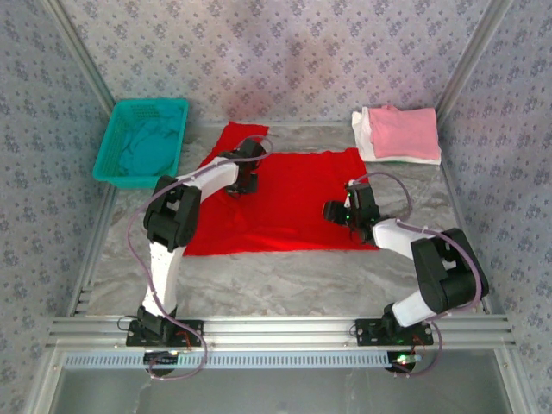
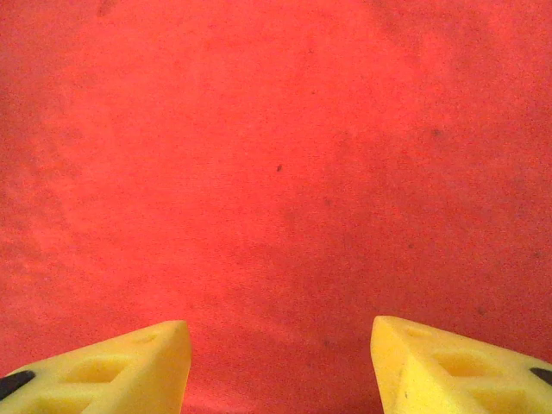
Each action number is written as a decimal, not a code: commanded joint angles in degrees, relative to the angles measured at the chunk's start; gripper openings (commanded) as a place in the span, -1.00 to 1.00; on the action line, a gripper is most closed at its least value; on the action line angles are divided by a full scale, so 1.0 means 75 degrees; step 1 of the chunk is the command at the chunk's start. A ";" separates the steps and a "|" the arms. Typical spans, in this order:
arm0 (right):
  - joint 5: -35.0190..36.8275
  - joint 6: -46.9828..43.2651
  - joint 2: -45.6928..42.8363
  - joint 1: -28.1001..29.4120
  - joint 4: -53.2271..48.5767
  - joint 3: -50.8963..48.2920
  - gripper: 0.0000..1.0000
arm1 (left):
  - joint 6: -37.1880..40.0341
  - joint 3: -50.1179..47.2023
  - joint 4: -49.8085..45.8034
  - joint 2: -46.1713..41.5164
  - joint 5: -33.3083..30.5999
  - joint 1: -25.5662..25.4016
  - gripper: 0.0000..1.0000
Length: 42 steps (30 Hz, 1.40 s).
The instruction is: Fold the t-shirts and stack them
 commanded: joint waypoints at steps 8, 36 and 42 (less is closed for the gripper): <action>-0.0083 0.0152 0.0141 -0.0053 -0.0201 0.0222 0.20 | 0.0055 -0.0084 -0.0054 -0.0593 -0.0372 -0.0279 -1.00; -0.0217 0.0164 0.0197 -0.0065 -0.0279 0.0269 0.22 | 0.0745 0.1200 -0.0267 0.0039 -0.0927 -0.0719 -0.22; -0.0204 0.0056 0.0097 -0.0081 -0.0255 0.0241 0.22 | 0.0798 -0.0315 0.0777 -0.1580 -0.1185 -0.0670 0.02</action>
